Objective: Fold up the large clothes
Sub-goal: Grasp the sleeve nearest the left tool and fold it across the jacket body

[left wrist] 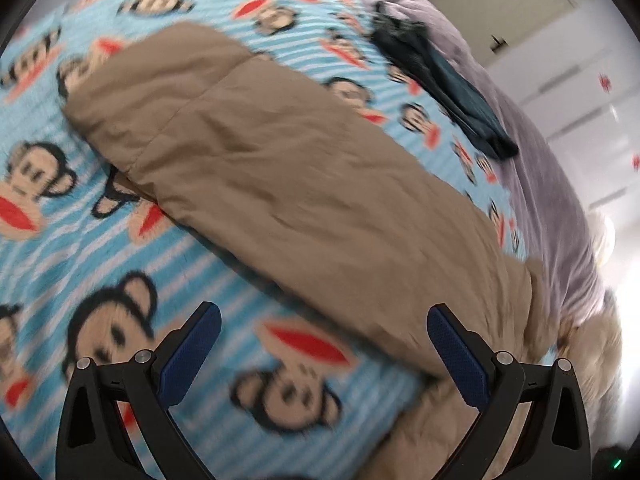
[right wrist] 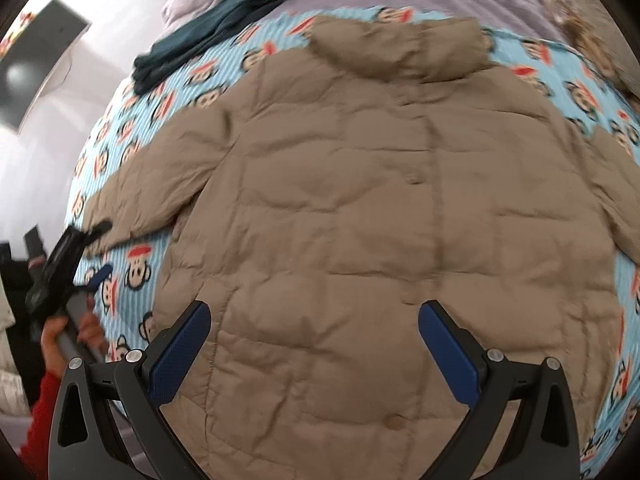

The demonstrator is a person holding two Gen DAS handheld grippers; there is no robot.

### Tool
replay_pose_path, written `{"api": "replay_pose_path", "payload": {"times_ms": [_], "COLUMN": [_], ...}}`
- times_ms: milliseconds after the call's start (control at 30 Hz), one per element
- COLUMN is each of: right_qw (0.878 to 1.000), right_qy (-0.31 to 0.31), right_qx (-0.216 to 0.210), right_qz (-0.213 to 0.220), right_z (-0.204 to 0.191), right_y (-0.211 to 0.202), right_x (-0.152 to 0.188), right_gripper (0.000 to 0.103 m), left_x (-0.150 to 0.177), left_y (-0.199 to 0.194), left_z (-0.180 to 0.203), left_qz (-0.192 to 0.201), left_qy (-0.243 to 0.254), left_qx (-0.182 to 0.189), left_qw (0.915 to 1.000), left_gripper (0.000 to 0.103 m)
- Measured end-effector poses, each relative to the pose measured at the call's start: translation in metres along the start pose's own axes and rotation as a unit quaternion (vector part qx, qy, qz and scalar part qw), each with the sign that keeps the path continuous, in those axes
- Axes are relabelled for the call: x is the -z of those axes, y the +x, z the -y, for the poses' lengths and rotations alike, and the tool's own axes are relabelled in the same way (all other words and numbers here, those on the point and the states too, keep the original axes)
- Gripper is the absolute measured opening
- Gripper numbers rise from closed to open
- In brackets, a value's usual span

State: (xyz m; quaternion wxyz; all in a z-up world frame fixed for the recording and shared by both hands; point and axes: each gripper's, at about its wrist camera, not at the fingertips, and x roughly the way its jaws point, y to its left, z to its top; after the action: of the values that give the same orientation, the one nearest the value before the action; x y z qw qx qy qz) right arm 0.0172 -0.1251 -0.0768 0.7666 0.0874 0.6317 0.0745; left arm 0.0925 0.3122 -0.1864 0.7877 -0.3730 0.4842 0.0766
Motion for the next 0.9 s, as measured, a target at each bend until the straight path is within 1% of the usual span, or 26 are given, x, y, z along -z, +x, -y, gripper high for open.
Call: {"api": "replay_pose_path", "payload": {"times_ms": [67,167,267,333,400,433,467,500,533,567,600,700,733,800,833,867,900], "right_qw": [1.000,0.999,0.999,0.999,0.999,0.999,0.999,0.999,0.999,0.999,0.999,0.999,0.999,0.998,0.997,0.996,0.994], "right_qy": [-0.009,-0.011,-0.013,-0.016,-0.022,-0.024,-0.025,-0.026,-0.026,-0.026,-0.023,-0.013,-0.009,0.001,0.006,0.013,0.023], "right_qx": [-0.003,-0.016,-0.026,-0.029,-0.027,-0.027,-0.027,-0.027,-0.026,-0.026,-0.028,-0.038,-0.045,-0.062,-0.070,-0.085,-0.106], "right_qz": [-0.012,-0.030,-0.038,-0.040,-0.041,-0.041,-0.039,-0.037,-0.036,-0.034,-0.031,-0.011,-0.002,0.016,0.020,0.021,0.022], "right_z": [-0.010,-0.021,-0.027,-0.031,-0.035,-0.037,-0.038,-0.039,-0.040,-0.041,-0.042,-0.045,-0.046,-0.050,-0.052,-0.055,-0.057], "right_y": [0.010,0.025,0.033,0.040,0.048,0.051,0.053,0.054,0.058,0.060,0.063,0.069,0.071,0.076,0.080,0.085,0.091], "right_x": [-0.001,-0.003,-0.005,-0.008,-0.013,-0.016,-0.018,-0.021,-0.026,-0.030,-0.035,-0.051,-0.055,-0.069,-0.074,-0.082,-0.089], "right_gripper": [0.103,0.103,0.103,0.103,0.103,0.103,0.103,0.103,0.103,0.103,0.103,0.103,0.099,0.078,0.059,0.043,0.039], "left_x": [-0.008,-0.023,-0.040,-0.048,-0.054,-0.056,-0.060,-0.063,-0.066,-0.067,-0.069,-0.067,-0.067,-0.066,-0.065,-0.064,-0.062], "left_y": [0.010,0.018,0.023,0.025,0.025,0.026,0.029,0.030,0.028,0.022,0.013,-0.016,-0.024,-0.040,-0.046,-0.054,-0.056], "left_z": [-0.012,-0.019,-0.017,-0.016,-0.012,-0.012,-0.011,-0.012,-0.011,-0.006,0.003,0.023,0.029,0.045,0.054,0.065,0.076], "left_qz": [0.001,0.029,0.049,0.065,0.077,0.075,0.068,0.066,0.066,0.071,0.083,0.101,0.105,0.114,0.117,0.119,0.120], "left_qy": [-0.030,-0.058,-0.070,-0.070,-0.063,-0.057,-0.052,-0.049,-0.043,-0.029,-0.004,0.045,0.058,0.086,0.099,0.113,0.124], "left_qx": [0.022,0.053,0.069,0.068,0.061,0.064,0.082,0.096,0.104,0.103,0.102,0.110,0.114,0.124,0.130,0.138,0.142], "left_qw": [0.9993,0.9965,0.9940,0.9931,0.9932,0.9935,0.9929,0.9919,0.9915,0.9917,0.9913,0.9878,0.9862,0.9820,0.9797,0.9768,0.9747], "left_gripper": [0.103,0.103,0.103,0.101,0.076,0.050,0.025,0.015,0.012,0.012,0.012,0.012,0.012,0.012,0.012,0.012,0.012]}}
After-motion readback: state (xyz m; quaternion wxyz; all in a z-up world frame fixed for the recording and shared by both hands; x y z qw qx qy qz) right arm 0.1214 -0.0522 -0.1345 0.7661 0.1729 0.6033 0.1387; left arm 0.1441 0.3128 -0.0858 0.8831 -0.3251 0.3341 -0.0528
